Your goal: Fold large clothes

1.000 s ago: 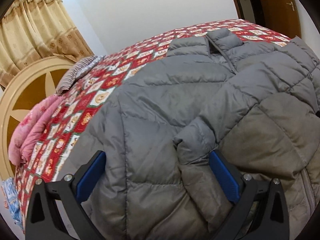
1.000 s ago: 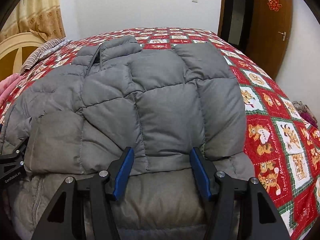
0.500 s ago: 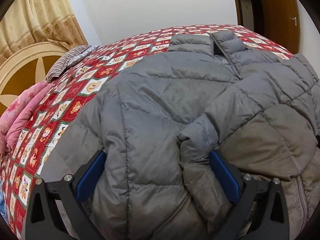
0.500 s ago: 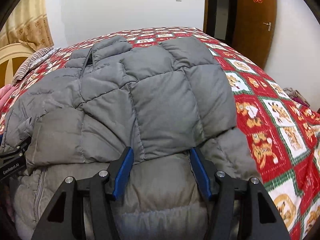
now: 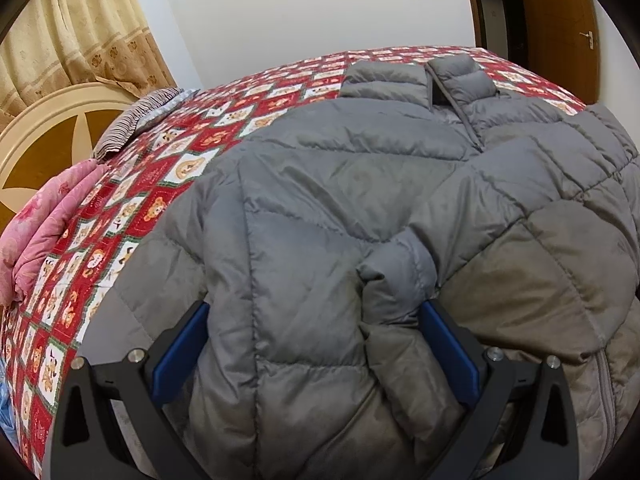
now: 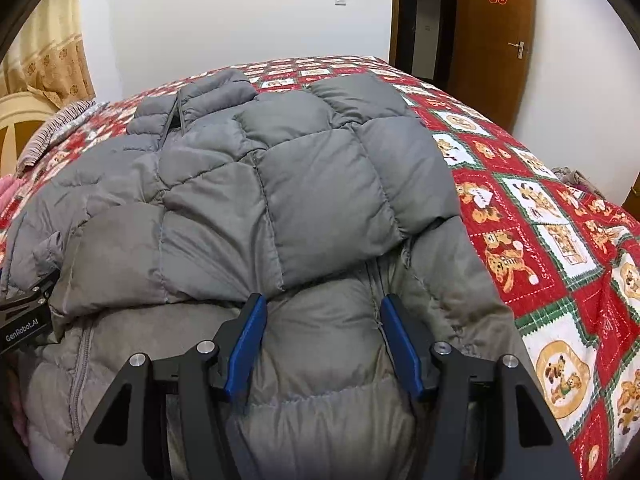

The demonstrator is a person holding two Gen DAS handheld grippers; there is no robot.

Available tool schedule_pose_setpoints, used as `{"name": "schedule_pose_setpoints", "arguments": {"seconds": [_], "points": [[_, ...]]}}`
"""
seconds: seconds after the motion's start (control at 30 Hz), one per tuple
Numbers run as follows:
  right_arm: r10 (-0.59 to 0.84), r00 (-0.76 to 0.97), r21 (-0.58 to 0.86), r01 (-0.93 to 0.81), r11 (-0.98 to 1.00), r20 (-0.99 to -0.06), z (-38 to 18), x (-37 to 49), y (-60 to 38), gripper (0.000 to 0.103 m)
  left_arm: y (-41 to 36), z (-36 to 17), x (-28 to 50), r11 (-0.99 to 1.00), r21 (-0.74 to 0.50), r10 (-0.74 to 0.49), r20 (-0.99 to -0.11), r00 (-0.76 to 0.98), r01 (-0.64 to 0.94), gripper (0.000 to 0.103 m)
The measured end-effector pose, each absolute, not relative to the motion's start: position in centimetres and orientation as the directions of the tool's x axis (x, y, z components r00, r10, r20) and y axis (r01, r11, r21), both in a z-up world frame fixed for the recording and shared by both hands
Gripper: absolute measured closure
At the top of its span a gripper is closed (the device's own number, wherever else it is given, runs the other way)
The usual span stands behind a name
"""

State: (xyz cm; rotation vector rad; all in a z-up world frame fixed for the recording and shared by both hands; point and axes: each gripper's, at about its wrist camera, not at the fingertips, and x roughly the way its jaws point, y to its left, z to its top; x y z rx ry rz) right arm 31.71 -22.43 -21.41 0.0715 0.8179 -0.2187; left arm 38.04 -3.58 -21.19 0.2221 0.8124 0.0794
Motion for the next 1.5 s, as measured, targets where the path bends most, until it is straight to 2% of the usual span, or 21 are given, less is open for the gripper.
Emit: {"name": "schedule_pose_setpoints", "arguments": {"seconds": [0.37, 0.43, 0.6, 0.87, 1.03, 1.13, 1.23, 1.4, 1.43, 1.47, 1.5], "points": [[-0.189, 0.663, -0.050, 0.223, 0.973, -0.724, -21.4, 31.6, -22.2, 0.039, -3.2, -20.0, 37.8, 0.969, 0.244, 0.157, -0.716, 0.680, 0.033, 0.000], [-0.188, 0.665, -0.048, 0.224, 0.973, -0.722, -21.4, 31.6, -22.3, 0.034, -2.5, -18.4, 36.3, 0.965, 0.262, 0.176, -0.686, 0.706, 0.015, 0.000], [-0.193, 0.664, -0.054, 0.223, 0.973, -0.722, -21.4, 31.6, -22.2, 0.030, 0.9, -14.5, 32.0, 0.957, 0.289, 0.206, -0.609, 0.766, -0.027, 0.000], [-0.179, 0.671, -0.039, 0.218, 0.975, -0.720, -21.2, 31.4, -22.3, 0.025, 11.1, -13.4, 26.4, 0.914, 0.351, 0.384, -0.580, 0.718, -0.205, 0.000], [-0.161, 0.675, -0.018, 0.213, 0.977, -0.720, -21.2, 31.2, -22.5, 0.023, 17.7, -15.4, 22.5, 0.891, 0.317, 0.454, -0.652, 0.608, -0.326, 0.000], [-0.168, 0.677, -0.028, 0.213, 0.977, -0.716, -21.2, 31.2, -22.3, 0.022, 20.0, -16.1, 20.9, 0.894, 0.239, 0.430, -0.691, 0.581, -0.378, 0.000], [-0.169, 0.679, -0.029, 0.213, 0.977, -0.715, -21.1, 31.1, -22.3, 0.022, 20.3, -17.3, 20.6, 0.916, 0.146, 0.350, -0.748, 0.564, -0.374, 0.000], [-0.165, 0.685, -0.020, 0.215, 0.976, -0.710, -21.0, 30.6, -22.4, 0.020, 18.0, -19.3, 21.0, 0.930, 0.152, 0.324, -0.769, 0.551, -0.334, 0.000], [-0.164, 0.687, -0.016, 0.216, 0.976, -0.708, -20.9, 30.5, -22.4, 0.020, 17.6, -19.5, 21.2, 0.931, 0.162, 0.328, -0.764, 0.556, -0.327, 0.013], [-0.164, 0.688, -0.016, 0.217, 0.976, -0.707, -20.9, 30.4, -22.4, 0.020, 17.4, -19.9, 21.6, 0.932, 0.169, 0.329, -0.765, 0.554, -0.321, 0.044], [-0.165, 0.688, -0.017, 0.216, 0.976, -0.706, -20.8, 30.4, -22.4, 0.020, 17.4, -20.2, 22.1, 0.934, 0.177, 0.326, -0.776, 0.541, -0.309, 0.058]]}}
